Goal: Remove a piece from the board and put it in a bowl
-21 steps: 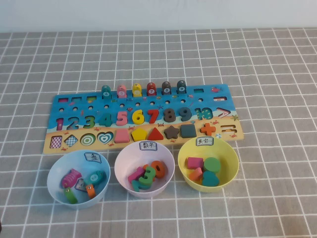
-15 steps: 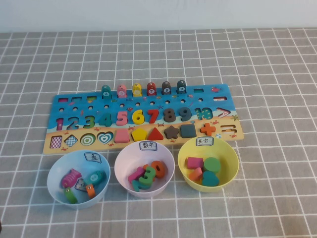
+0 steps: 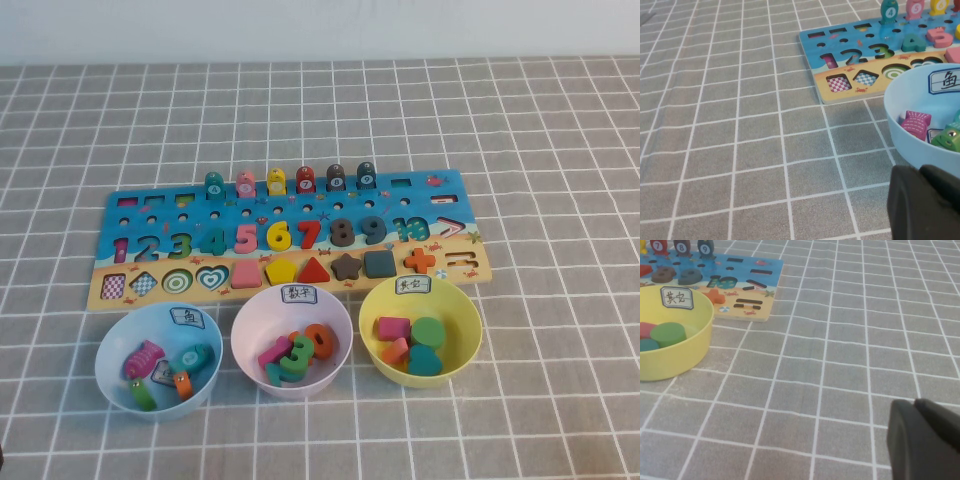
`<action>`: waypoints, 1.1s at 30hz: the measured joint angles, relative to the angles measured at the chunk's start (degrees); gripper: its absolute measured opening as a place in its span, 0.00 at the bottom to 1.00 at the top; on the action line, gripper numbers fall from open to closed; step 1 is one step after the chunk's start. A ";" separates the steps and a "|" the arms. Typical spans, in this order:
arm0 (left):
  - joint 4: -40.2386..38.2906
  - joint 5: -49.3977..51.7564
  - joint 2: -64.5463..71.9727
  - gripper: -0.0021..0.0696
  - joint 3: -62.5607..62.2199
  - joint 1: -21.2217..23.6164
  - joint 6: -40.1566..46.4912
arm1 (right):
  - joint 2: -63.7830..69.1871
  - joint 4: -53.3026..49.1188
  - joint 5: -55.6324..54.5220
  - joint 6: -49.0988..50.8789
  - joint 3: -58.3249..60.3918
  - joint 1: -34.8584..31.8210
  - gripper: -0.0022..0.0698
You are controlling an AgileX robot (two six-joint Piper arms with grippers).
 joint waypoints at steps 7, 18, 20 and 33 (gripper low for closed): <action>0.00 0.00 0.00 0.02 0.00 0.00 0.00 | 0.00 0.00 0.00 0.00 0.00 0.00 0.01; 0.00 0.00 0.00 0.02 0.00 0.00 0.00 | 0.00 0.00 0.00 0.00 0.00 0.00 0.01; 0.00 0.00 0.00 0.02 0.00 0.00 0.00 | 0.00 0.00 0.00 0.00 0.00 0.00 0.01; -3.97 -2.94 0.00 0.02 0.00 0.00 -1.47 | 0.00 0.00 0.00 0.00 0.00 0.00 0.01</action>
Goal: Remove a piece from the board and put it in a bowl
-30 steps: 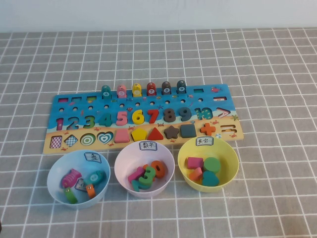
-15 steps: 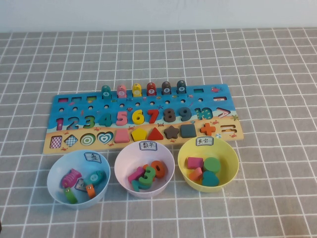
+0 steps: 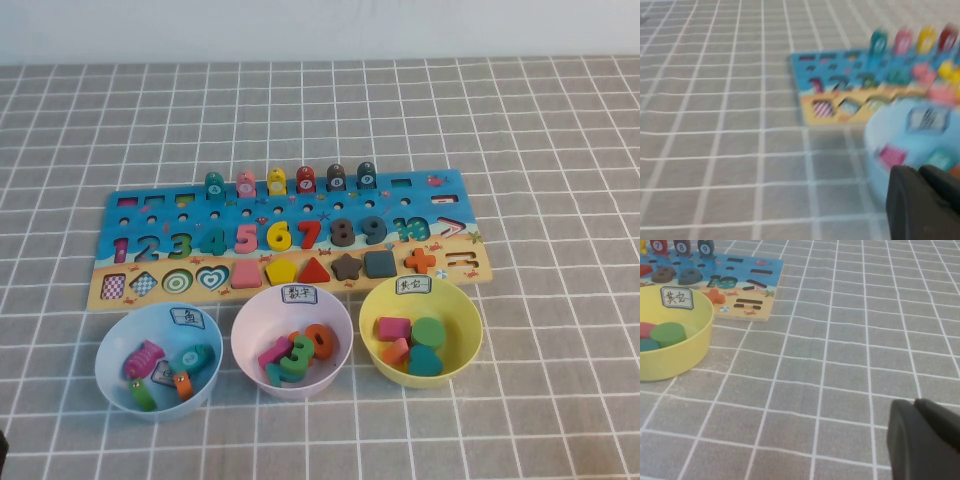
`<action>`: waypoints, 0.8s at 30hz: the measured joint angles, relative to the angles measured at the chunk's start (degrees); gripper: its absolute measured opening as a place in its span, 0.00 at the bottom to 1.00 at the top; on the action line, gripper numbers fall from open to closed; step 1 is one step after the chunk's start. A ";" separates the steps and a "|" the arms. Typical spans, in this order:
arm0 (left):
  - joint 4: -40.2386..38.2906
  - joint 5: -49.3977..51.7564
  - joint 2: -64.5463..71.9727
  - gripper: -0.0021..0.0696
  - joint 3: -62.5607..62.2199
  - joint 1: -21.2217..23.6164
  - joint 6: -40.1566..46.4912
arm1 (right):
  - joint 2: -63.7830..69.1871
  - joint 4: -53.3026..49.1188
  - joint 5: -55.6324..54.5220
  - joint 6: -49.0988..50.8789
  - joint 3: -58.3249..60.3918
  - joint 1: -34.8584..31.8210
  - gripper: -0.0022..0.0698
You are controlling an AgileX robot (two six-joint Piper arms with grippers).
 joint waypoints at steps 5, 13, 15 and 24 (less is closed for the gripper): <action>-12.66 -7.46 0.00 0.02 0.00 0.00 -6.24 | 0.00 0.00 0.00 0.00 0.00 0.00 0.01; -17.22 -18.26 0.00 0.02 0.00 0.00 -8.88 | 0.00 0.00 0.00 0.00 0.00 0.00 0.01; -17.35 -18.98 0.00 0.02 0.00 0.00 -8.88 | 0.00 0.00 0.00 0.00 0.00 0.00 0.01; -19.21 -16.67 0.92 0.02 -1.55 0.00 -9.16 | 0.00 0.00 0.00 0.00 0.00 0.00 0.01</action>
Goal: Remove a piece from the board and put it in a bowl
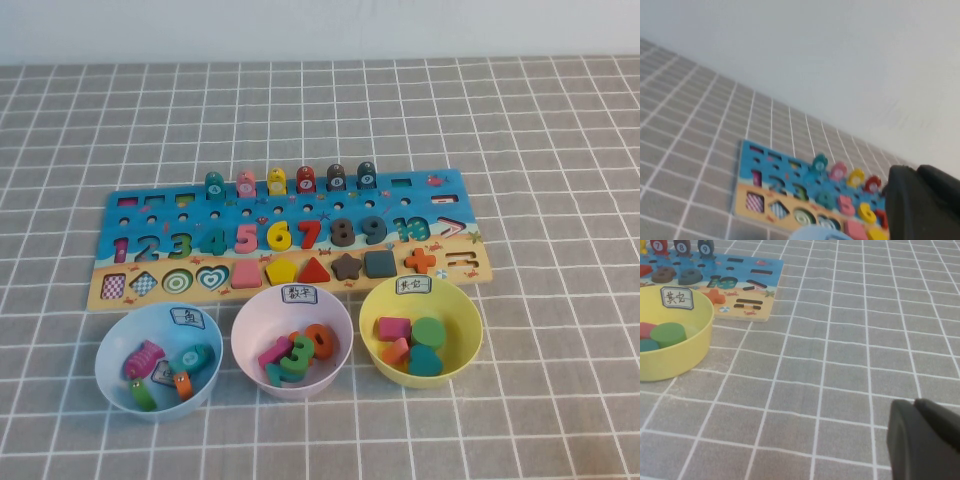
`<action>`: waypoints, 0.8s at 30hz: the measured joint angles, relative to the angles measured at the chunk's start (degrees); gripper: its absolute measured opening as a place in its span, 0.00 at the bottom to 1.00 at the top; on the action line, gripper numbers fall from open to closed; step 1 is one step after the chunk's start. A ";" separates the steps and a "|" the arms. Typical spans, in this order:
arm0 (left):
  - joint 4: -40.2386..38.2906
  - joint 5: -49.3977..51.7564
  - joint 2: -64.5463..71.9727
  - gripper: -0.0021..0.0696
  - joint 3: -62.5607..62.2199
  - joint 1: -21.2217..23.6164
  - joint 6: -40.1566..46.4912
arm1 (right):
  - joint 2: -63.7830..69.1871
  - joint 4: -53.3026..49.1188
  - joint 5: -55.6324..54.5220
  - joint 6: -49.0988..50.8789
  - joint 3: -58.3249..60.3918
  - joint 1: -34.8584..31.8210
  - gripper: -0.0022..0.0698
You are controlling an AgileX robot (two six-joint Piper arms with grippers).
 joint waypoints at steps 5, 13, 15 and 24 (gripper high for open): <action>-0.20 9.49 11.08 0.02 -9.84 0.00 -0.04 | 0.00 0.00 0.00 0.00 0.00 0.00 0.01; 0.41 24.93 36.69 0.02 -28.55 0.00 7.43 | 0.00 0.00 0.00 0.00 0.00 0.00 0.01; 0.41 27.85 42.73 0.02 -32.69 0.00 10.41 | 0.00 0.00 0.00 0.00 0.00 0.00 0.01; 0.63 38.54 70.11 0.02 -53.85 0.00 18.49 | 0.00 0.00 0.00 0.00 0.00 0.00 0.01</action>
